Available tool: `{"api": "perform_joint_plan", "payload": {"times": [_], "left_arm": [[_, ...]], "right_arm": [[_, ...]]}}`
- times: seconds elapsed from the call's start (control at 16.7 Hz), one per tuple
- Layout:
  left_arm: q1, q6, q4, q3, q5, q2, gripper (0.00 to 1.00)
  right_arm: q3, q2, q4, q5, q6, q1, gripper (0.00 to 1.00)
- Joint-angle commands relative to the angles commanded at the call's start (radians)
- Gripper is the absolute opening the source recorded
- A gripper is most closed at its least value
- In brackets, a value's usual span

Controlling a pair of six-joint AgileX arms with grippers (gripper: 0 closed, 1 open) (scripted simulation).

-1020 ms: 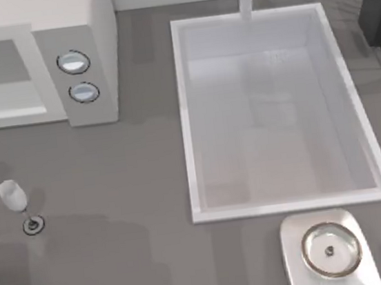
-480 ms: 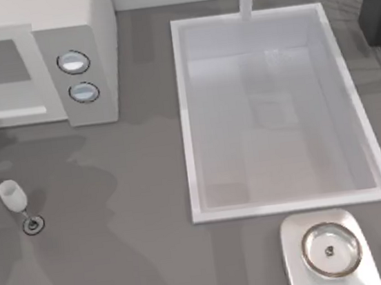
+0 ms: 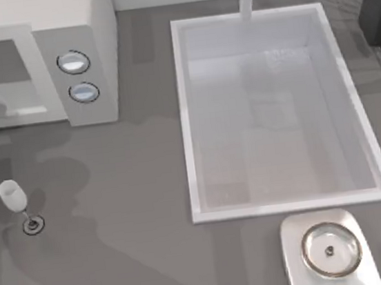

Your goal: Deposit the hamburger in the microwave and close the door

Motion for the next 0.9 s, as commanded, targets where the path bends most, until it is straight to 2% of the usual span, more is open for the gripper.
{"api": "perform_joint_plan", "payload": {"times": [0.3,0.66,0.9], "left_arm": [[-0.045,-0.056,0.147,-0.019,0.032,0.041,0.0],[-0.044,-0.055,0.146,-0.017,0.031,0.039,0.0],[-0.053,-0.058,0.1,0.092,0.026,0.109,0.0]], "right_arm": [[0.0,0.0,0.0,0.0,0.0,0.0,1.0],[0.0,0.0,0.0,0.0,0.0,0.0,1.0],[0.0,0.0,0.0,0.0,0.0,0.0,1.0]]}}
